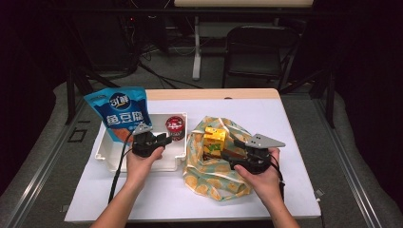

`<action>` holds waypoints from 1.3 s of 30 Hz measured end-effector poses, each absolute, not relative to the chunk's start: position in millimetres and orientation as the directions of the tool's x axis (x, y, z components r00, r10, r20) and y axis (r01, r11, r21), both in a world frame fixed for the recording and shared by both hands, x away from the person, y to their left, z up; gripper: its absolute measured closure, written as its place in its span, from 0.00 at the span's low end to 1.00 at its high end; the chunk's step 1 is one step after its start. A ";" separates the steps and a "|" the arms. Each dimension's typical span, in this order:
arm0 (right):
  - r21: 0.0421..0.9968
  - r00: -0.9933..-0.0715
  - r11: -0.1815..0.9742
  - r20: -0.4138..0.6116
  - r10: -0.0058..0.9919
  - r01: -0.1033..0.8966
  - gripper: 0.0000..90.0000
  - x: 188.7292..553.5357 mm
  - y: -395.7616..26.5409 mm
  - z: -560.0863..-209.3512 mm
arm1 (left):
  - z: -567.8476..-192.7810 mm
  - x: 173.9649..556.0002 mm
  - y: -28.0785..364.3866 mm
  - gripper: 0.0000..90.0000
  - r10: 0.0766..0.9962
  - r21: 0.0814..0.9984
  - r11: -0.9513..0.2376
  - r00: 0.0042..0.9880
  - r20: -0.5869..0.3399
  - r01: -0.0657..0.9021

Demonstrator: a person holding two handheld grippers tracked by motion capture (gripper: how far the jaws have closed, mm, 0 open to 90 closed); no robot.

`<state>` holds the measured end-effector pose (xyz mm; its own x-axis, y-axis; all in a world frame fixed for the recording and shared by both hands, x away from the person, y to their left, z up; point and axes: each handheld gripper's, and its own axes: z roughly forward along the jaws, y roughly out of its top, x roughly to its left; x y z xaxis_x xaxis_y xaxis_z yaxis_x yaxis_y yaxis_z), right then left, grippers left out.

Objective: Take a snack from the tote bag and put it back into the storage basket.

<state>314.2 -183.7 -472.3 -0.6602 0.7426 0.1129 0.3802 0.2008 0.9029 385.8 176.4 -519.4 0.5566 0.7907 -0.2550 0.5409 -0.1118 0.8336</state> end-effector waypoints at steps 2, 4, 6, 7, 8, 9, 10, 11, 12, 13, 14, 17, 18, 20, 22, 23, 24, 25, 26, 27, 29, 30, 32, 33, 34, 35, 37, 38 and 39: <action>0.903 -0.662 0.201 0.113 0.741 0.380 0.36 316.5 -182.6 -472.3 | -514.9 375.6 179.8 0.60 0.777 0.854 -0.093 0.573 -0.260 0.513; 0.901 -0.673 0.210 0.113 0.731 0.380 0.36 322.9 -179.6 -472.1 | -510.9 361.0 182.0 0.52 0.743 0.875 -0.085 0.616 -0.262 0.476; 0.900 -0.686 0.221 0.109 0.719 0.375 0.35 326.1 -176.6 -471.9 | -510.2 356.6 181.9 0.46 0.734 0.881 -0.096 0.631 -0.252 0.464; 0.900 -0.686 0.221 0.109 0.719 0.375 0.35 326.1 -176.6 -471.9 | -509.6 352.1 181.4 0.46 0.728 0.884 -0.107 0.642 -0.243 0.456; 0.899 -0.694 0.236 0.099 0.714 0.370 0.35 329.1 -174.2 -471.6 | -508.8 343.8 181.9 0.42 0.705 0.894 -0.113 0.669 -0.235 0.433; 0.899 -0.694 0.236 0.099 0.714 0.370 0.35 329.1 -174.2 -471.6 | -508.8 343.8 181.9 0.41 0.705 0.894 -0.113 0.669 -0.235 0.433; 0.897 -0.696 0.240 0.098 0.711 0.371 0.35 332.1 -172.8 -471.7 | -508.3 339.8 181.8 0.39 0.694 0.899 -0.107 0.679 -0.238 0.424; 0.897 -0.696 0.240 0.098 0.711 0.371 0.35 332.1 -172.8 -471.7 | -508.2 336.3 181.9 0.39 0.681 0.905 -0.105 0.693 -0.236 0.411; 0.896 -0.698 0.247 0.092 0.710 0.370 0.34 335.7 -172.1 -472.6 | -507.9 333.0 182.1 0.39 0.668 0.909 -0.105 0.706 -0.236 0.403; 0.896 -0.698 0.247 0.092 0.710 0.370 0.34 335.7 -172.1 -472.6 | -507.9 330.4 181.9 0.39 0.659 0.912 -0.102 0.714 -0.237 0.396; 0.895 -0.698 0.248 0.093 0.710 0.371 0.34 337.5 -172.0 -473.3 | -507.9 329.1 182.5 0.39 0.640 0.911 -0.101 0.727 -0.248 0.399; 0.893 -0.707 0.263 0.083 0.702 0.366 0.34 341.9 -171.7 -474.7 | -508.7 324.6 182.3 0.39 0.640 0.913 -0.094 0.726 -0.250 0.398; 0.894 -0.709 0.264 0.081 0.700 0.362 0.34 343.3 -170.8 -475.6 | -509.6 324.0 182.1 0.39 0.639 0.914 -0.095 0.728 -0.248 0.395; 0.896 -0.720 0.270 0.075 0.690 0.352 0.33 345.3 -169.2 -477.0 | -510.7 322.9 182.0 0.40 0.639 0.912 -0.102 0.729 -0.245 0.397; 0.896 -0.722 0.272 0.074 0.688 0.350 0.33 347.7 -168.1 -478.6 | -511.7 322.4 181.8 0.40 0.635 0.909 -0.105 0.731 -0.250 0.402; 0.895 -0.727 0.279 0.071 0.683 0.349 0.33 349.2 -168.1 -479.1 | -511.9 322.0 181.5 0.40 0.634 0.910 -0.105 0.732 -0.249 0.401; 0.894 -0.727 0.279 0.071 0.683 0.350 0.34 350.6 -167.7 -479.8 | -511.8 321.6 181.4 0.40 0.635 0.910 -0.109 0.732 -0.247 0.401; 0.895 -0.729 0.279 0.072 0.681 0.349 0.34 352.2 -167.3 -480.5 | -512.0 321.4 181.0 0.40 0.633 0.910 -0.109 0.734 -0.248 0.401; 0.896 -0.733 0.274 0.078 0.676 0.349 0.34 354.0 -166.8 -481.2 | -512.1 321.3 180.4 0.40 0.630 0.909 -0.110 0.736 -0.249 0.401; 0.895 -0.735 0.275 0.081 0.673 0.351 0.34 355.8 -166.2 -481.5 | -512.5 321.2 179.8 0.40 0.624 0.910 -0.110 0.740 -0.250 0.400; 0.898 -0.740 0.272 0.083 0.667 0.347 0.34 359.3 -164.5 -481.7 | -513.2 320.8 178.3 0.40 0.616 0.909 -0.114 0.747 -0.252 0.401; 0.898 -0.742 0.270 0.087 0.665 0.347 0.34 360.7 -163.6 -481.6 | -513.5 320.4 177.4 0.40 0.615 0.910 -0.115 0.748 -0.250 0.399; 0.897 -0.748 0.278 0.082 0.659 0.343 0.33 363.4 -161.6 -481.4 | -514.1 320.0 176.1 0.40 0.613 0.909 -0.122 0.750 -0.247 0.399; 0.897 -0.754 0.279 0.087 0.651 0.344 0.35 365.6 -159.2 -482.0 | -514.3 319.4 175.2 0.40 0.621 0.909 -0.118 0.744 -0.246 0.399; 0.897 -0.754 0.279 0.087 0.651 0.344 0.35 365.6 -159.2 -482.0 | -514.4 319.3 175.1 0.40 0.620 0.909 -0.118 0.745 -0.246 0.399; 0.895 -0.757 0.289 0.078 0.649 0.340 0.36 366.2 -158.4 -482.3 | -514.3 319.3 175.1 0.40 0.621 0.909 -0.119 0.745 -0.245 0.399; 0.898 -0.755 0.289 0.070 0.651 0.333 0.37 365.7 -156.7 -482.9 | -514.5 319.2 175.5 0.40 0.622 0.909 -0.116 0.743 -0.248 0.400; 0.898 -0.756 0.294 0.064 0.651 0.328 0.38 365.3 -156.7 -482.9 | -514.6 319.2 175.7 0.40 0.622 0.908 -0.116 0.742 -0.248 0.402; 0.898 -0.756 0.296 0.060 0.652 0.327 0.40 364.5 -156.9 -483.0 | -514.7 319.1 175.9 0.40 0.621 0.908 -0.118 0.743 -0.249 0.402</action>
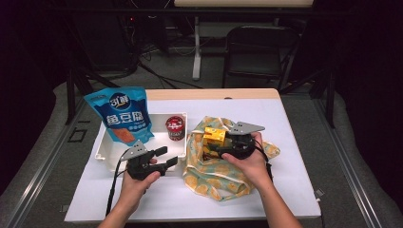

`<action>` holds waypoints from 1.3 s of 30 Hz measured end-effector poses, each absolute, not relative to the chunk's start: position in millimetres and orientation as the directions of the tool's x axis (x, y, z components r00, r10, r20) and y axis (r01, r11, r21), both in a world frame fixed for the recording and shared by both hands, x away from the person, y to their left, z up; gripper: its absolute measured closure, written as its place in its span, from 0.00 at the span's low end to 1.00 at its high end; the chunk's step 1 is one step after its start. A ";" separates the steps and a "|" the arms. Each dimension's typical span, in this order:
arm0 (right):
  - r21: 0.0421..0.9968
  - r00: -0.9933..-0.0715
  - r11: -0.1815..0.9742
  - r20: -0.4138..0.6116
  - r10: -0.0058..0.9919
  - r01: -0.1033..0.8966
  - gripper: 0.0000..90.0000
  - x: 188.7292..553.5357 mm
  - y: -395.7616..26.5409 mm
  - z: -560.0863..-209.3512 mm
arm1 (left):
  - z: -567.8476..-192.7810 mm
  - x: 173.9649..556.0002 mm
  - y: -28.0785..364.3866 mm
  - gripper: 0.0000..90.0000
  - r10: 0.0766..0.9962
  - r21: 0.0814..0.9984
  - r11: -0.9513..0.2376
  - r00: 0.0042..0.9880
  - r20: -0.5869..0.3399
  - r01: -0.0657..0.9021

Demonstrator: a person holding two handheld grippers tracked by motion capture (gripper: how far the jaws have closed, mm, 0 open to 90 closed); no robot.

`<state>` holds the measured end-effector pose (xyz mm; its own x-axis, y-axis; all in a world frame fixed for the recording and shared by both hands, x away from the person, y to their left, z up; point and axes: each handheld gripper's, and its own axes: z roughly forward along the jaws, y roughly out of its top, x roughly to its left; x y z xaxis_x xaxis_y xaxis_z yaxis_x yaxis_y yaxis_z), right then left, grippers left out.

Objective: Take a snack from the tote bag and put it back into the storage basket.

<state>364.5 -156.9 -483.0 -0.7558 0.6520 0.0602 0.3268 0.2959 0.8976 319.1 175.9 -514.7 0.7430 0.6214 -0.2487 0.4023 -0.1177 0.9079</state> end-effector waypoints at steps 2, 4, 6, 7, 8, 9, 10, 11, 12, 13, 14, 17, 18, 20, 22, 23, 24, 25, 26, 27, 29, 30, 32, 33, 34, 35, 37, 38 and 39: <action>0.898 -0.760 0.301 0.056 0.648 0.322 0.46 362.7 -158.8 -483.3 | -515.4 319.2 175.8 0.40 0.616 0.907 -0.113 0.745 -0.256 0.405; 0.904 -0.769 0.291 0.062 0.636 0.313 0.55 358.9 -161.2 -484.9 | -515.3 319.7 176.0 0.40 0.604 0.904 -0.131 0.755 -0.253 0.408; 0.903 -0.768 0.294 0.057 0.638 0.312 0.55 357.7 -161.3 -485.4 | -516.3 319.1 173.1 0.40 0.608 0.905 -0.128 0.753 -0.252 0.406; 0.905 -0.765 0.291 0.055 0.642 0.309 0.55 356.5 -160.8 -485.6 | -516.5 318.0 170.9 0.40 0.617 0.905 -0.125 0.746 -0.250 0.406; 0.901 -0.762 0.311 0.034 0.647 0.304 0.56 354.6 -159.6 -483.9 | -516.6 317.9 169.8 0.40 0.612 0.905 -0.131 0.751 -0.247 0.404; 0.900 -0.756 0.318 0.020 0.654 0.298 0.56 353.0 -158.3 -483.1 | -516.8 317.4 168.3 0.39 0.613 0.907 -0.134 0.752 -0.240 0.399; 0.900 -0.756 0.318 0.020 0.654 0.298 0.56 353.0 -158.3 -483.1 | -516.8 317.0 167.0 0.39 0.610 0.907 -0.134 0.755 -0.241 0.398; 0.898 -0.751 0.326 0.008 0.660 0.295 0.56 351.3 -157.0 -482.1 | -516.8 316.7 165.8 0.39 0.602 0.908 -0.130 0.759 -0.248 0.399; 0.898 -0.748 0.328 0.003 0.664 0.295 0.57 349.9 -156.2 -481.1 | -515.8 316.7 165.9 0.39 0.595 0.907 -0.146 0.767 -0.239 0.396; 0.897 -0.744 0.328 0.001 0.668 0.296 0.57 348.8 -156.1 -479.9 | -515.6 314.9 162.8 0.38 0.624 0.913 -0.133 0.748 -0.225 0.385; 0.897 -0.740 0.326 0.002 0.673 0.299 0.57 347.6 -156.4 -478.5 | -514.3 315.6 163.9 0.38 0.594 0.911 -0.152 0.772 -0.225 0.382; 0.898 -0.726 0.315 0.008 0.688 0.308 0.57 344.0 -159.0 -473.5 | -511.8 313.7 159.9 0.36 0.588 0.917 -0.149 0.779 -0.218 0.370; 0.900 -0.723 0.308 0.010 0.691 0.308 0.57 342.8 -159.8 -471.9 | -511.3 311.9 156.1 0.36 0.615 0.924 -0.135 0.762 -0.206 0.358; 0.902 -0.716 0.297 0.020 0.697 0.314 0.58 339.7 -162.5 -467.0 | -509.1 310.4 151.8 0.34 0.607 0.927 -0.143 0.771 -0.194 0.346; 0.897 -0.716 0.305 0.018 0.698 0.321 0.58 339.2 -162.3 -467.6 | -507.6 309.7 146.4 0.33 0.605 0.928 -0.149 0.774 -0.187 0.341; 0.897 -0.716 0.305 0.018 0.698 0.321 0.58 339.2 -162.3 -467.6 | -507.1 310.0 144.5 0.33 0.594 0.927 -0.151 0.781 -0.192 0.343; 0.890 -0.714 0.323 0.005 0.700 0.323 0.58 339.2 -162.1 -469.4 | -506.9 309.7 142.1 0.33 0.598 0.928 -0.147 0.778 -0.192 0.342; 0.891 -0.712 0.322 0.001 0.702 0.319 0.58 338.6 -161.8 -472.8 | -506.6 309.6 140.8 0.33 0.597 0.929 -0.151 0.780 -0.187 0.339; 0.902 -0.717 0.304 0.010 0.697 0.308 0.58 337.6 -163.8 -475.0 | -506.5 309.8 140.5 0.33 0.582 0.928 -0.155 0.790 -0.191 0.338; 0.904 -0.721 0.300 0.012 0.693 0.304 0.58 337.0 -165.2 -477.0 | -506.8 308.9 139.4 0.33 0.598 0.929 -0.156 0.781 -0.183 0.337; 0.913 -0.720 0.287 0.012 0.693 0.291 0.57 335.1 -167.4 -480.5 | -507.9 309.8 140.6 0.33 0.582 0.924 -0.173 0.792 -0.184 0.342; 0.917 -0.724 0.278 0.016 0.690 0.286 0.57 335.0 -168.8 -482.4 | -508.9 309.9 141.0 0.33 0.584 0.922 -0.170 0.789 -0.190 0.348; 0.920 -0.726 0.270 0.024 0.688 0.286 0.56 336.3 -172.1 -485.9 | -510.8 310.1 141.0 0.33 0.601 0.922 -0.163 0.776 -0.190 0.352; 0.918 -0.731 0.270 0.029 0.682 0.289 0.56 337.7 -173.9 -487.3 | -511.3 310.4 141.3 0.33 0.601 0.921 -0.161 0.776 -0.194 0.355; 0.920 -0.734 0.263 0.036 0.678 0.289 0.56 338.4 -175.0 -488.0 | -511.3 311.6 143.3 0.34 0.573 0.917 -0.169 0.793 -0.207 0.361; 0.920 -0.735 0.266 0.034 0.677 0.288 0.55 338.7 -174.8 -488.0 | -511.7 311.3 142.8 0.34 0.582 0.919 -0.164 0.787 -0.204 0.359; 0.910 -0.735 0.299 0.011 0.678 0.289 0.47 341.5 -168.3 -487.8 | -511.9 310.8 141.7 0.34 0.604 0.920 -0.160 0.773 -0.195 0.358; 0.910 -0.735 0.299 0.011 0.678 0.289 0.47 341.5 -168.3 -487.8 | -512.0 311.1 141.9 0.34 0.602 0.919 -0.161 0.774 -0.196 0.359; 0.904 -0.739 0.310 0.009 0.674 0.294 0.46 343.4 -165.6 -488.5 | -512.2 311.2 141.6 0.34 0.602 0.919 -0.161 0.774 -0.197 0.359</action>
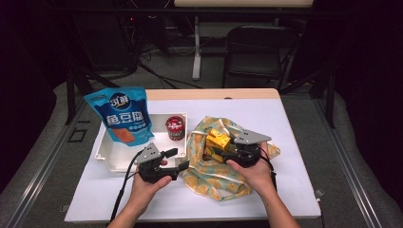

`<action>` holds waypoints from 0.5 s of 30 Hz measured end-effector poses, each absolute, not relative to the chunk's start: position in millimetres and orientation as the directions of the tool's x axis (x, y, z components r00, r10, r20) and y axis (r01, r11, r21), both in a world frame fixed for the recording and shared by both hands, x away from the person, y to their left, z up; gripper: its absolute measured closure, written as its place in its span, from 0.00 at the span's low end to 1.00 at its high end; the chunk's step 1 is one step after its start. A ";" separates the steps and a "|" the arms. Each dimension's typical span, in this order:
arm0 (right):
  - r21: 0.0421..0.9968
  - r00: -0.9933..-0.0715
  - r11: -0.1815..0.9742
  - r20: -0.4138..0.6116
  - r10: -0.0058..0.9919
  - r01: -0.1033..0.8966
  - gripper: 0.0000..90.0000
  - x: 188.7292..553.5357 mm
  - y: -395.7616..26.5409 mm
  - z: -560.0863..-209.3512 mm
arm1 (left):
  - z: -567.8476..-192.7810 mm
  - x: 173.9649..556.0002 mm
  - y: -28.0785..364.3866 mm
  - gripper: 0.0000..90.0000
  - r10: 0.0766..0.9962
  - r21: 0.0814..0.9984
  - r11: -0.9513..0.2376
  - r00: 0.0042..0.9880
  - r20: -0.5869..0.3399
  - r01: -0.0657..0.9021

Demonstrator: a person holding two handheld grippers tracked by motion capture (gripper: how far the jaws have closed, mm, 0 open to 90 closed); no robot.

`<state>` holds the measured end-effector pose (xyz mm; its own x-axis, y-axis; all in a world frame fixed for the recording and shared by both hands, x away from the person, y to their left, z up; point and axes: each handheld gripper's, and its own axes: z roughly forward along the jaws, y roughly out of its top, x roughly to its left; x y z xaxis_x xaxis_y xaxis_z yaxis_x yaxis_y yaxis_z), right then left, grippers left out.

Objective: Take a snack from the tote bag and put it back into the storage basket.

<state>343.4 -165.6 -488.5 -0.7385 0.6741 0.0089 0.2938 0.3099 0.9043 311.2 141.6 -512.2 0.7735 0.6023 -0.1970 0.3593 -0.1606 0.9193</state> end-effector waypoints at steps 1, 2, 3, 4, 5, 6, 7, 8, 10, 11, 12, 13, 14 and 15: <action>0.904 -0.736 0.310 0.008 0.677 0.295 0.46 344.8 -163.2 -489.2 | -512.3 311.1 141.3 0.34 0.601 0.919 -0.161 0.774 -0.198 0.360; 0.903 -0.734 0.309 0.010 0.679 0.298 0.50 346.2 -162.1 -489.4 | -512.3 311.5 141.7 0.34 0.586 0.917 -0.167 0.785 -0.204 0.363; 0.910 -0.740 0.290 0.027 0.672 0.297 0.55 346.8 -161.7 -489.2 | -512.6 310.8 140.6 0.34 0.599 0.919 -0.165 0.776 -0.195 0.359; 0.911 -0.733 0.282 0.033 0.679 0.302 0.56 347.3 -161.7 -488.5 | -512.5 311.1 141.2 0.34 0.585 0.917 -0.171 0.786 -0.199 0.359; 0.908 -0.731 0.284 0.034 0.682 0.307 0.57 347.4 -161.4 -487.9 | -512.8 310.3 139.9 0.33 0.601 0.920 -0.164 0.776 -0.193 0.356; 0.908 -0.730 0.286 0.031 0.683 0.306 0.57 346.6 -160.5 -487.3 | -513.0 310.2 139.4 0.33 0.603 0.920 -0.162 0.774 -0.193 0.356; 0.904 -0.724 0.292 0.026 0.690 0.311 0.57 345.2 -159.6 -486.2 | -513.0 310.2 138.8 0.33 0.604 0.921 -0.161 0.773 -0.193 0.355; 0.903 -0.719 0.295 0.022 0.694 0.313 0.57 344.3 -158.6 -484.8 | -512.6 310.5 138.9 0.33 0.590 0.918 -0.168 0.783 -0.197 0.358; 0.901 -0.706 0.293 0.021 0.708 0.320 0.57 342.3 -156.7 -481.0 | -511.7 309.7 135.8 0.33 0.595 0.920 -0.175 0.782 -0.184 0.350; 0.904 -0.697 0.282 0.023 0.717 0.321 0.57 341.1 -155.6 -478.9 | -511.1 308.4 132.7 0.32 0.612 0.924 -0.174 0.772 -0.171 0.342; 0.904 -0.695 0.279 0.026 0.718 0.322 0.58 340.4 -155.2 -475.8 | -510.0 307.5 130.2 0.31 0.613 0.925 -0.176 0.773 -0.164 0.336; 0.907 -0.694 0.272 0.030 0.719 0.321 0.58 339.6 -154.5 -472.8 | -508.4 307.4 128.5 0.31 0.599 0.924 -0.188 0.784 -0.162 0.334; 0.909 -0.694 0.267 0.034 0.719 0.321 0.58 338.7 -153.9 -469.4 | -506.9 306.0 125.2 0.29 0.615 0.926 -0.191 0.775 -0.146 0.326; 0.911 -0.694 0.261 0.038 0.719 0.320 0.58 337.9 -153.2 -466.0 | -505.0 305.3 122.7 0.27 0.612 0.927 -0.194 0.778 -0.142 0.322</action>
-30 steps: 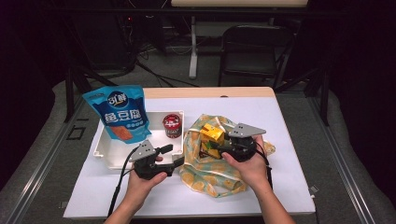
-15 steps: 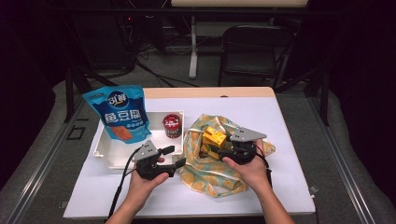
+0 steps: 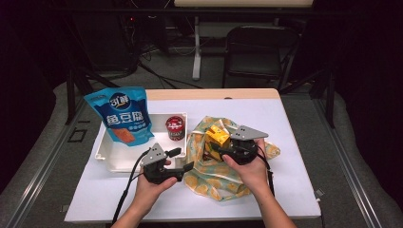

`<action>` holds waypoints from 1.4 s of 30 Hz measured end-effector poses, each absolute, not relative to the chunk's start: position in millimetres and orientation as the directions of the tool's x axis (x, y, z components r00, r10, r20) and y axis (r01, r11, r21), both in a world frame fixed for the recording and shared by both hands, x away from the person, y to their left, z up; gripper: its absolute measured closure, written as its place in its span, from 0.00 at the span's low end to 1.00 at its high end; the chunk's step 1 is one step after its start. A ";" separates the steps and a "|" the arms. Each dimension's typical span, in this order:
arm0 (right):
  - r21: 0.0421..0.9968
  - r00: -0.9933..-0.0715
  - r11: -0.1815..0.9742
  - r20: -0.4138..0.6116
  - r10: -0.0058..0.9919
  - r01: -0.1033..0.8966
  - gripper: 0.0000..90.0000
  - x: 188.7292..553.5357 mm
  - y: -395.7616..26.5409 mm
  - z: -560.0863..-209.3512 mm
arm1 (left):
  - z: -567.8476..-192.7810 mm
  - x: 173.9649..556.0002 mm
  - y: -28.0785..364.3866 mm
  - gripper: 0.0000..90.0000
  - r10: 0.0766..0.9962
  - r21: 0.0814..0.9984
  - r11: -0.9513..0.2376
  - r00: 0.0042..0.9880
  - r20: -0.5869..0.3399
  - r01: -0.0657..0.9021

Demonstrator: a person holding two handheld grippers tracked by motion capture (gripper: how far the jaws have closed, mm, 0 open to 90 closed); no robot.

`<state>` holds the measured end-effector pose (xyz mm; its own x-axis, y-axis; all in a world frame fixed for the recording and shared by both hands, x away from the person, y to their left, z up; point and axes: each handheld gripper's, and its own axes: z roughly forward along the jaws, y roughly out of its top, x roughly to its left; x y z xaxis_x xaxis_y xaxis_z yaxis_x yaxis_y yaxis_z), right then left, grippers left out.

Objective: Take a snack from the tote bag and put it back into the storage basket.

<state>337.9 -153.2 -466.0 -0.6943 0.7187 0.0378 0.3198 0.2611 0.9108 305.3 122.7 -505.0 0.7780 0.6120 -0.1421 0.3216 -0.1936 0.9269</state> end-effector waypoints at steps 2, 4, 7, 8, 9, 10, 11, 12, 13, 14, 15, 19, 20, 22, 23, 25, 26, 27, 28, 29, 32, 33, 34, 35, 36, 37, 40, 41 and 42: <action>0.914 -0.692 0.246 0.050 0.721 0.322 0.58 336.0 -151.4 -458.9 | -500.5 303.8 118.3 0.23 0.618 0.926 -0.202 0.775 -0.131 0.318; 0.919 -0.689 0.228 0.063 0.722 0.323 0.58 333.6 -149.0 -452.4 | -497.0 302.1 112.8 0.18 0.638 0.928 -0.211 0.762 -0.108 0.308; 0.922 -0.696 0.226 0.063 0.716 0.316 0.58 330.0 -145.4 -444.6 | -494.3 301.0 105.6 0.14 0.640 0.929 -0.220 0.762 -0.094 0.299; 0.922 -0.697 0.229 0.060 0.714 0.313 0.58 328.5 -144.0 -442.9 | -493.9 300.3 102.0 0.12 0.651 0.931 -0.217 0.754 -0.087 0.295; 0.924 -0.701 0.222 0.065 0.710 0.310 0.58 327.6 -142.5 -441.9 | -493.2 300.7 99.5 0.12 0.641 0.929 -0.226 0.763 -0.085 0.294; 0.926 -0.703 0.214 0.073 0.708 0.311 0.58 326.5 -141.0 -441.2 | -492.1 300.5 96.7 0.11 0.639 0.926 -0.236 0.765 -0.080 0.294; 0.928 -0.710 0.200 0.091 0.698 0.315 0.58 324.6 -138.2 -440.4 | -491.4 300.2 93.4 0.10 0.640 0.928 -0.239 0.765 -0.071 0.287; 0.928 -0.710 0.200 0.091 0.698 0.315 0.58 324.6 -138.2 -440.4 | -490.4 300.1 90.4 0.10 0.641 0.929 -0.242 0.765 -0.064 0.281; 0.928 -0.711 0.196 0.097 0.696 0.318 0.58 323.6 -136.2 -440.4 | -489.6 300.0 87.2 0.10 0.644 0.931 -0.240 0.763 -0.059 0.274; 0.927 -0.715 0.199 0.097 0.693 0.319 0.58 322.6 -134.1 -440.4 | -488.5 299.7 84.5 0.10 0.641 0.931 -0.244 0.765 -0.055 0.271; 0.926 -0.718 0.204 0.095 0.690 0.319 0.58 321.4 -132.0 -440.4 | -487.9 299.5 81.3 0.10 0.642 0.932 -0.246 0.765 -0.050 0.267; 0.927 -0.726 0.194 0.109 0.679 0.321 0.58 316.4 -122.7 -441.3 | -489.0 295.3 67.9 0.11 0.658 0.932 -0.273 0.753 -0.001 0.240; 0.927 -0.726 0.194 0.109 0.679 0.321 0.58 316.4 -122.7 -441.3 | -489.0 295.3 67.9 0.12 0.658 0.932 -0.273 0.753 -0.001 0.240; 0.925 -0.731 0.199 0.111 0.673 0.324 0.58 314.7 -119.2 -441.8 | -489.6 294.5 66.2 0.14 0.672 0.932 -0.276 0.740 0.012 0.235; 0.924 -0.732 0.203 0.110 0.672 0.325 0.58 313.9 -118.1 -442.0 | -489.9 294.5 66.6 0.14 0.680 0.933 -0.274 0.733 0.017 0.232; 0.925 -0.733 0.192 0.120 0.670 0.327 0.57 312.3 -116.0 -442.3 | -490.3 295.0 67.8 0.18 0.684 0.934 -0.274 0.729 0.020 0.231; 0.924 -0.735 0.184 0.134 0.665 0.335 0.57 311.3 -114.3 -442.1 | -490.5 294.7 68.1 0.21 0.691 0.933 -0.275 0.723 0.025 0.230; 0.924 -0.735 0.184 0.134 0.665 0.335 0.57 311.3 -114.3 -442.1 | -490.7 293.8 68.7 0.21 0.699 0.937 -0.269 0.714 0.030 0.223; 0.923 -0.738 0.188 0.134 0.661 0.335 0.57 310.0 -111.6 -441.7 | -490.4 293.3 70.6 0.25 0.706 0.939 -0.263 0.707 0.032 0.220; 0.923 -0.738 0.188 0.134 0.661 0.335 0.57 310.0 -111.6 -441.7 | -490.4 293.3 70.6 0.25 0.706 0.939 -0.263 0.707 0.032 0.220; 0.926 -0.739 0.191 0.124 0.662 0.326 0.57 308.8 -107.4 -442.0 | -491.0 292.1 73.6 0.27 0.712 0.940 -0.259 0.702 0.031 0.221; 0.925 -0.741 0.194 0.122 0.661 0.326 0.57 309.1 -106.6 -442.4 | -491.2 291.3 75.1 0.29 0.715 0.941 -0.255 0.699 0.030 0.220; 0.926 -0.743 0.192 0.124 0.658 0.325 0.56 309.2 -105.9 -443.0 | -491.6 289.9 76.7 0.31 0.719 0.943 -0.255 0.694 0.037 0.213; 0.928 -0.743 0.189 0.122 0.658 0.320 0.55 309.1 -104.8 -443.5 | -492.3 288.4 78.1 0.32 0.723 0.946 -0.252 0.690 0.043 0.205; 0.928 -0.746 0.195 0.117 0.656 0.317 0.54 309.1 -103.8 -443.4 | -492.7 287.5 79.7 0.34 0.722 0.946 -0.251 0.691 0.043 0.203; 0.928 -0.754 0.202 0.112 0.648 0.312 0.51 308.5 -101.6 -442.9 | -493.1 287.1 81.3 0.35 0.722 0.948 -0.246 0.691 0.039 0.203; 0.934 -0.769 0.189 0.123 0.627 0.304 0.44 307.6 -102.9 -441.3 | -492.4 289.3 88.6 0.35 0.728 0.951 -0.220 0.686 0.010 0.220; 0.937 -0.767 0.172 0.134 0.628 0.304 0.37 305.7 -105.1 -439.0 | -491.7 290.2 91.4 0.35 0.736 0.950 -0.220 0.677 0.014 0.220; 0.937 -0.767 0.172 0.134 0.628 0.304 0.37 305.7 -105.1 -439.0 | -491.2 291.1 94.5 0.35 0.745 0.952 -0.214 0.667 0.014 0.220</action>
<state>305.7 -105.1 -439.0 -0.7669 0.6277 0.1336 0.3041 0.1722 0.9370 291.1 94.5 -491.2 0.6666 0.7453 0.0138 0.2199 -0.2144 0.9517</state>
